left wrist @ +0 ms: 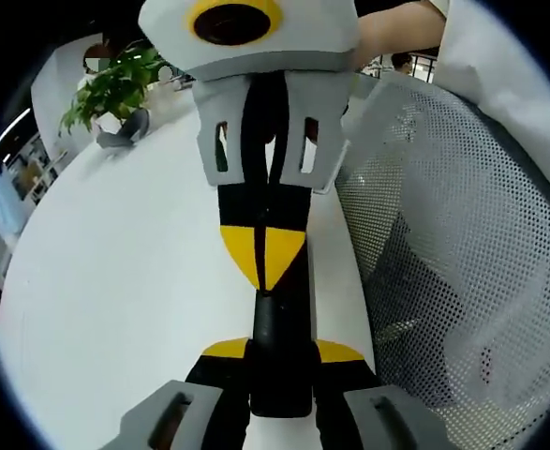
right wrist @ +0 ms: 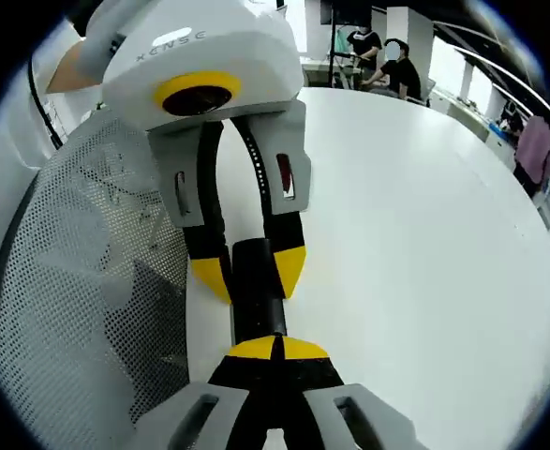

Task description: Press the specified remote control buttons in sequence, fully releasing each button before pressing the next.

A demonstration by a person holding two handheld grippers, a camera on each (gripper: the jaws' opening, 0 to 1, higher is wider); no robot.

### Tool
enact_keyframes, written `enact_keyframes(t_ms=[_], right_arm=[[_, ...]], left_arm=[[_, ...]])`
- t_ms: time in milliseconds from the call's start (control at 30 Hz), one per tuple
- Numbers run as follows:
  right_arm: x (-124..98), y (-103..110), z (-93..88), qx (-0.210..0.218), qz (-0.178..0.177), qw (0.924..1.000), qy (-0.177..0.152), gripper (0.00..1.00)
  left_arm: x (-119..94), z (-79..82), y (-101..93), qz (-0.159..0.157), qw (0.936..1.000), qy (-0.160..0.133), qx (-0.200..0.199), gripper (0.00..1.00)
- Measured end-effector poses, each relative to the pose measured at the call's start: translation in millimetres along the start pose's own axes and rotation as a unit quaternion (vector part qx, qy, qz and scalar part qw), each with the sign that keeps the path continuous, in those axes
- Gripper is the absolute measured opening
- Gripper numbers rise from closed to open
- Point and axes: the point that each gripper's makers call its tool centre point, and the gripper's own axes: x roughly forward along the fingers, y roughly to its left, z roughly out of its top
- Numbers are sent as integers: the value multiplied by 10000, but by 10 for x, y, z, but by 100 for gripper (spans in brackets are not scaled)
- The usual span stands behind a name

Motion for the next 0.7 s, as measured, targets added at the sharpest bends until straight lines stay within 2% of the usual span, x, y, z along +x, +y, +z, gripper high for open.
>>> enact_keyframes(t_ms=[67, 200, 300, 433, 500, 700], right_arm=[[5, 11, -4, -41, 200, 9997, 117, 0], [22, 23, -2, 172, 675, 9963, 512, 0], [41, 2, 22, 356, 744, 9943, 670, 0], [40, 26, 24, 256, 689, 9945, 745, 0], [21, 33, 13, 181, 599, 9959, 651, 0], [-2, 21, 58, 376, 96, 9992, -32, 0]], left_arm=[[1, 0, -1, -7, 10000, -1, 5, 24], [0, 0, -1, -49, 10000, -4, 4, 24], [2, -1, 1, -55, 10000, 8, 34, 24], [2, -2, -2, -34, 10000, -16, 38, 24], [2, 1, -3, -29, 10000, -53, 16, 24], [8, 17, -9, -11, 9999, -140, -33, 24]])
